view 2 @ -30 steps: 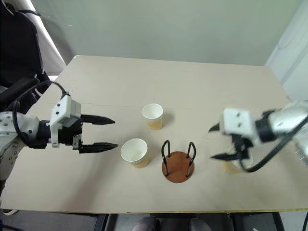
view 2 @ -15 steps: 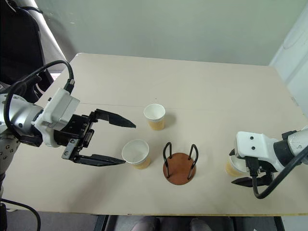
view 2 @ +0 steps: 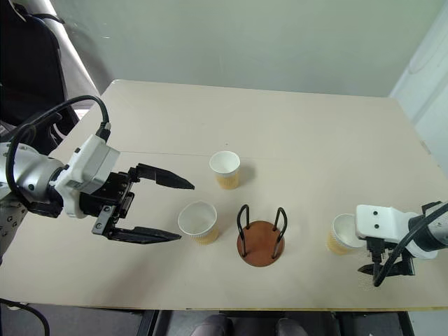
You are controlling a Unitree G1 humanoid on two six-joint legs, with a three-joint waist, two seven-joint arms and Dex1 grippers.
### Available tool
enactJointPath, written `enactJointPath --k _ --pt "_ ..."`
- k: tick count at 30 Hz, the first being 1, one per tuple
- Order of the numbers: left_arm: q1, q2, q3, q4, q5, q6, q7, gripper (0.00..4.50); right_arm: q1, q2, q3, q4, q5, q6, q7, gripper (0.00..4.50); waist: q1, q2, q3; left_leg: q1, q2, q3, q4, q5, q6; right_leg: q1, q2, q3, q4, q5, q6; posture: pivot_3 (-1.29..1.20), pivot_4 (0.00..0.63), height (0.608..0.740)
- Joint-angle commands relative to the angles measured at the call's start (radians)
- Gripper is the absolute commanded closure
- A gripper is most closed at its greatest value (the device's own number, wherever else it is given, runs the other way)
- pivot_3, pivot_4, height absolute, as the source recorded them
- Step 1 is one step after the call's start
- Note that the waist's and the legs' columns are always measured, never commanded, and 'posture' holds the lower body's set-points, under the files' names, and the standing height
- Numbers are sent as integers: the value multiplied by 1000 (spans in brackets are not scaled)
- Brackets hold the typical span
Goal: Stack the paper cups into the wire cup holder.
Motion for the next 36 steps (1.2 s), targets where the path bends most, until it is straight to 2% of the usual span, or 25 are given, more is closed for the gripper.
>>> enactJointPath --k 1,4,9,15,16,19,23,25,27,30,36 --pt "-9 9 30 -15 -2 -6 12 0 -31 19 56 -1 -20 -15 -30 411 0 0 0 0 0 0 0 0 0 0 0 0 0 0 0 0 150 740" --pt "-7 15 34 -22 -6 2 22 0 -52 35 104 14 -38 -24 -43 411 0 0 0 0 0 0 1 0 0 0 0 0 0 0 0 0 150 740" --pt "-3 22 45 -26 -12 9 30 0 -83 40 146 49 -57 -45 -40 2058 -1 0 0 0 0 0 1 0 0 0 0 0 1 0 0 0 150 740" --pt "-2 21 41 -24 -8 8 46 0 -117 52 188 84 -79 -68 -40 4336 -1 0 0 0 0 0 2 0 0 0 0 0 2 0 0 0 150 740" --pt "-2 20 40 -24 -8 7 47 0 -123 55 194 89 -82 -71 -39 4460 -1 0 0 0 0 0 3 0 0 0 0 0 2 0 0 0 150 740" --pt "-2 19 39 -23 -6 4 51 0 -135 59 202 95 -83 -84 -28 4460 -1 0 0 0 0 0 4 0 0 0 0 0 3 0 0 0 150 740" --pt "3 26 46 -20 -4 2 52 0 -167 67 144 79 6 -91 37 4460 -4 0 0 0 0 1 5 0 1 0 0 0 4 0 0 0 150 740" --pt "13 30 50 -20 0 2 52 0 -275 86 75 84 128 -55 76 4460 -7 1 0 0 0 1 5 0 1 0 0 0 4 0 0 0 150 740" --pt "15 30 52 -22 -3 2 55 0 -384 94 54 104 185 -22 82 4460 -12 2 1 -1 0 2 7 0 1 -1 1 1 6 0 0 0 150 740" --pt "14 30 50 -24 -4 2 58 0 -617 132 85 141 254 59 55 4460 -18 1 1 0 0 1 9 0 1 -1 2 1 8 0 0 0 150 740" --pt "7 25 37 -21 3 -1 60 0 -857 252 143 140 363 156 41 4460 -22 2 1 -1 1 0 10 0 1 -2 2 1 10 0 0 0 150 740"
